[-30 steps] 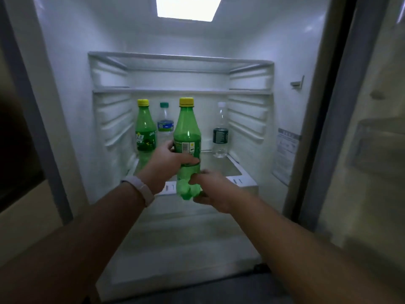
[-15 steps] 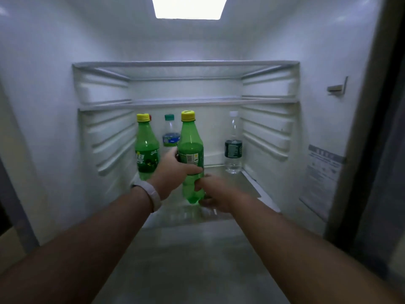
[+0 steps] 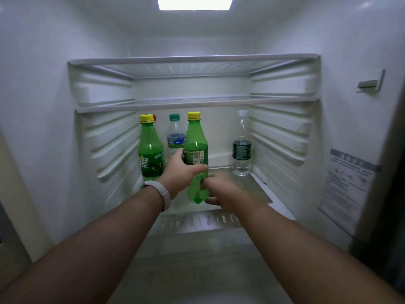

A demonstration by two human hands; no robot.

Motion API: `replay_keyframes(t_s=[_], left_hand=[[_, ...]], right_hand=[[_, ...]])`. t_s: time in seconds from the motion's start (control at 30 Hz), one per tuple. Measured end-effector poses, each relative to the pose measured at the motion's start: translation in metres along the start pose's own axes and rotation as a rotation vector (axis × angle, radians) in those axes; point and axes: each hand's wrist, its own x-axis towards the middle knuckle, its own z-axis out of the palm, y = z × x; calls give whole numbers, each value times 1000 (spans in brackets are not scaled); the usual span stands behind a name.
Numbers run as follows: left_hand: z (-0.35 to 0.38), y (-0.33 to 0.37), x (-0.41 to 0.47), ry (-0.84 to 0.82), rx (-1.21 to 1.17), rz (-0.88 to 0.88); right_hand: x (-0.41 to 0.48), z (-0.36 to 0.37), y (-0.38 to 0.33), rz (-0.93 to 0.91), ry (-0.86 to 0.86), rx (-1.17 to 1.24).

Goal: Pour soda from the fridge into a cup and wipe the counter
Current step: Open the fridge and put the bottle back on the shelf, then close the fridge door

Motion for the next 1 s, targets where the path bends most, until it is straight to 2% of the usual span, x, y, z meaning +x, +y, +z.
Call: replay_keyframes(t_s=[0.13,0.37,0.53,0.67,0.83,1.0], left_hand=[[1,-5,-4,-14,37,42],[9,-6,-11,58,136,-27],[0,13,-43,150,245,78],[-16,19,-85,123,339,118],[-28,12,-152,196,612,200],[-41,-19,-225,188,640,241]], right_hand=[[-2,1,1,-8,40,12],[-21,2,3,-47,70,-4],[-49,-4,-1,-99,144,-65],[-82,-4,-6,-204,270,-304],[-139,7,1,-393,318,-781],[-194,22,39,-432,287,-1054]])
